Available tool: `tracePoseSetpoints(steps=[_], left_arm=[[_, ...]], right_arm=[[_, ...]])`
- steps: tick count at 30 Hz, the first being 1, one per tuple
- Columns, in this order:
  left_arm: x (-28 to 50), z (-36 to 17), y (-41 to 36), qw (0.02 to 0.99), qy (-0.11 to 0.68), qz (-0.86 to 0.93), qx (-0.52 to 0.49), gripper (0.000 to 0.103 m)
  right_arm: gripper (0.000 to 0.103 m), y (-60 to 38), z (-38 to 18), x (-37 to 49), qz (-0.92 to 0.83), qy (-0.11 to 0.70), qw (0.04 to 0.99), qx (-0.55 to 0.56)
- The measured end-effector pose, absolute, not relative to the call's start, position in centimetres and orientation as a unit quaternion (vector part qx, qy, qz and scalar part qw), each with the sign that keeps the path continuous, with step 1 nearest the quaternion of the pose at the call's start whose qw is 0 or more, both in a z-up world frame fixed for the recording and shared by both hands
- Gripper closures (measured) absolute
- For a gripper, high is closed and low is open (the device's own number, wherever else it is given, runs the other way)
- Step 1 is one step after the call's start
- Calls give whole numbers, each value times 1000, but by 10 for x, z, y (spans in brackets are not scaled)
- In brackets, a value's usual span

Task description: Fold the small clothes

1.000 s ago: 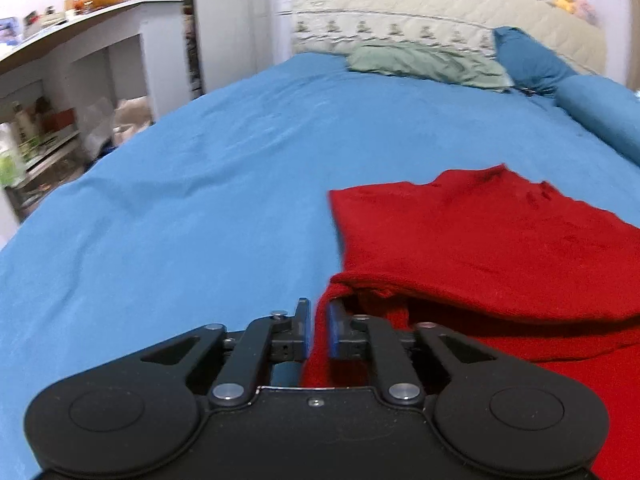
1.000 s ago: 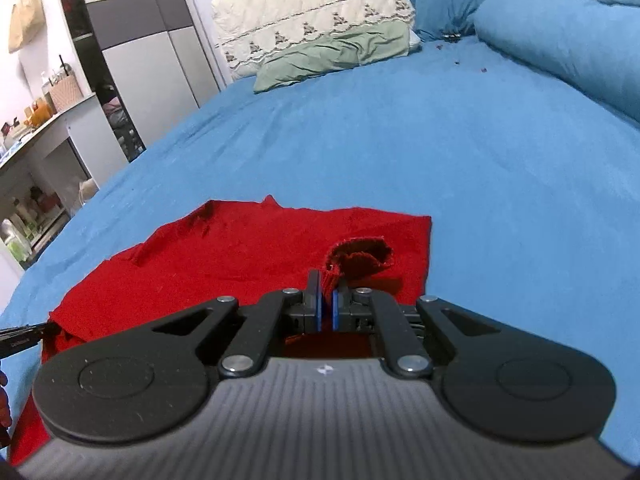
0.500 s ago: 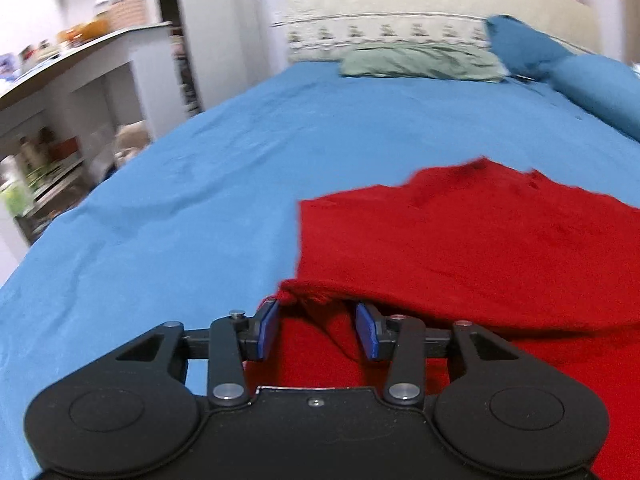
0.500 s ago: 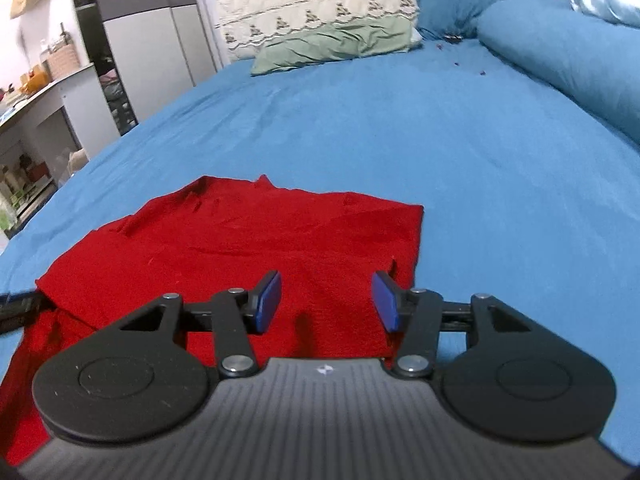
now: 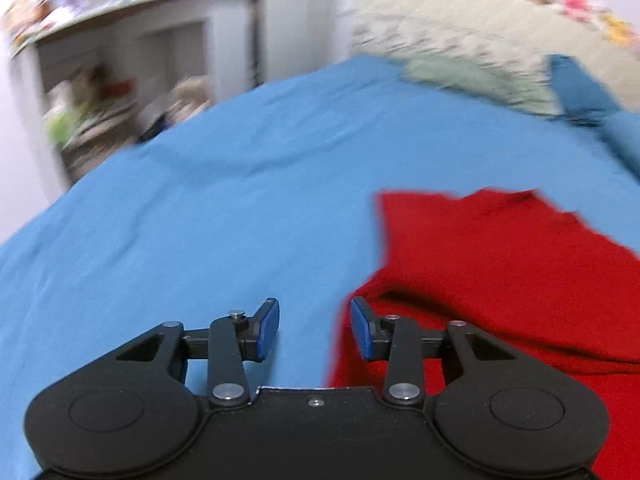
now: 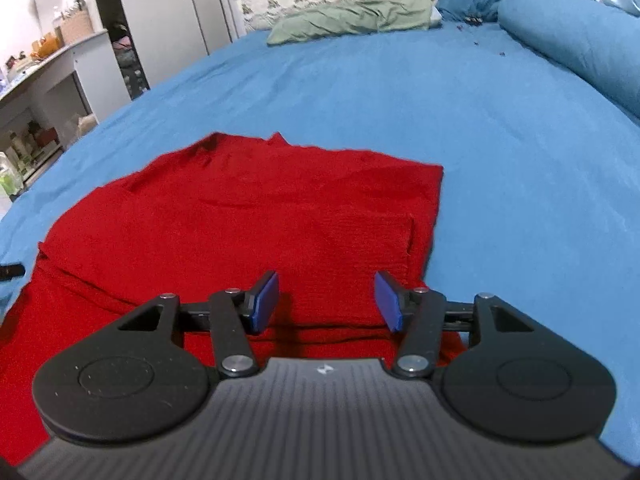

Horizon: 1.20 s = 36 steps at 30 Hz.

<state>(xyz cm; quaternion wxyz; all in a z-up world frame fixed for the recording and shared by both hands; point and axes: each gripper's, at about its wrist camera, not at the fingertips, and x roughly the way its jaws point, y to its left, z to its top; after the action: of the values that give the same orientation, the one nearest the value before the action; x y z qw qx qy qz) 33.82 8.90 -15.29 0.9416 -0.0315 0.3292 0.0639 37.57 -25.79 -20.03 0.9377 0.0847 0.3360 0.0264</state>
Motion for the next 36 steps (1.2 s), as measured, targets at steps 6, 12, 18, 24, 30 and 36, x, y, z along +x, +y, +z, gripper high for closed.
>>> tracePoseSetpoints(steps=[6,12,18,24,30,36], left_arm=[[379,-153,46,944,328,-32,7,59],[394,-180,54,931,364,-10,-6,59],[372,-146,55,936,351,-24,-14,55],[305,-73,65,941,336,-40,14,33],[231,-30,87,931,361,-59,8,10],[172,-46,98,905,415,-87,-2,10]], right_arm=[[32,-248,-210,374,33,337,938,71],[30,-248,-222,369,33,335,939,65],[30,-255,-188,353,30,325,942,85],[15,-268,-113,285,20,307,949,65],[5,-272,-63,207,15,368,927,64],[5,-267,-76,143,0,458,882,111]])
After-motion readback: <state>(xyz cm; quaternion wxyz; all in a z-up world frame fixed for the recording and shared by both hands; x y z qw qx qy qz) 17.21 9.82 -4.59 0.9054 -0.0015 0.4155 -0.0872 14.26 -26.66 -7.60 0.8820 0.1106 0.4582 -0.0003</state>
